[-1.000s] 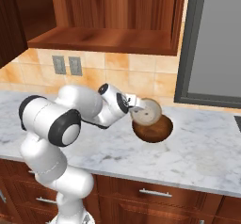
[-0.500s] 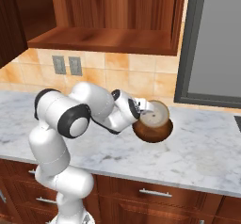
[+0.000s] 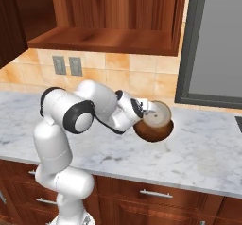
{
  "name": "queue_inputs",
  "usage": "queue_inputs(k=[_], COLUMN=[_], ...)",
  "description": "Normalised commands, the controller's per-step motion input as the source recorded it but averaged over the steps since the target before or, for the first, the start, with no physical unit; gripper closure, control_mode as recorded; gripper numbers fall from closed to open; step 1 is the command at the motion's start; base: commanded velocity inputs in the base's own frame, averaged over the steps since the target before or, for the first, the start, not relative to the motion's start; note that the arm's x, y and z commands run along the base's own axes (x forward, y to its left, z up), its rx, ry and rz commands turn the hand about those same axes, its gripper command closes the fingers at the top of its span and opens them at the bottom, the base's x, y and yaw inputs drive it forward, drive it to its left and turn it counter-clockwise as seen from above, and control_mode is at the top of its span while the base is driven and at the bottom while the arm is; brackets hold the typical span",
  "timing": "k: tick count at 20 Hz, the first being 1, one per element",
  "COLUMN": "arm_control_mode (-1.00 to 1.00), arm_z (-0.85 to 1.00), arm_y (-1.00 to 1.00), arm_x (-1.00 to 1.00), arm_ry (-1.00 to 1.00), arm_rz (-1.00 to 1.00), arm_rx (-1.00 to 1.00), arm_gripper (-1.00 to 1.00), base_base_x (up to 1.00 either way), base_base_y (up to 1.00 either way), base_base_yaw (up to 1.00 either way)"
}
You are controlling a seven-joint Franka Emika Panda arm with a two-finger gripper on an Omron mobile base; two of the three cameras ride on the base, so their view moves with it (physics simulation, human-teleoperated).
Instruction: Pick up the bowls on the counter and stack them on top of one another in the open cabinet. Place the smaller bowl on top of the larger bowl.
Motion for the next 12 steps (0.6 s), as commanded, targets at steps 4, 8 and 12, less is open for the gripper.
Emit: queue_inputs(k=[4,8,12], arm_control_mode=[-1.0,-1.0,-1.0], arm_z=[-0.41,-0.12,0.0], arm_y=[-0.23,-0.17,-0.11], arm_x=[0.21,0.0,-0.15], arm_ry=[0.03,0.0,-0.02], arm_rz=[0.01,0.0,0.0], arm_rx=[-0.03,0.0,0.0], arm_gripper=[1.0,1.0,1.0], base_base_x=[0.0,0.0,0.0], base_base_y=[0.0,0.0,0.0], base_base_yaw=[0.0,0.0,0.0])
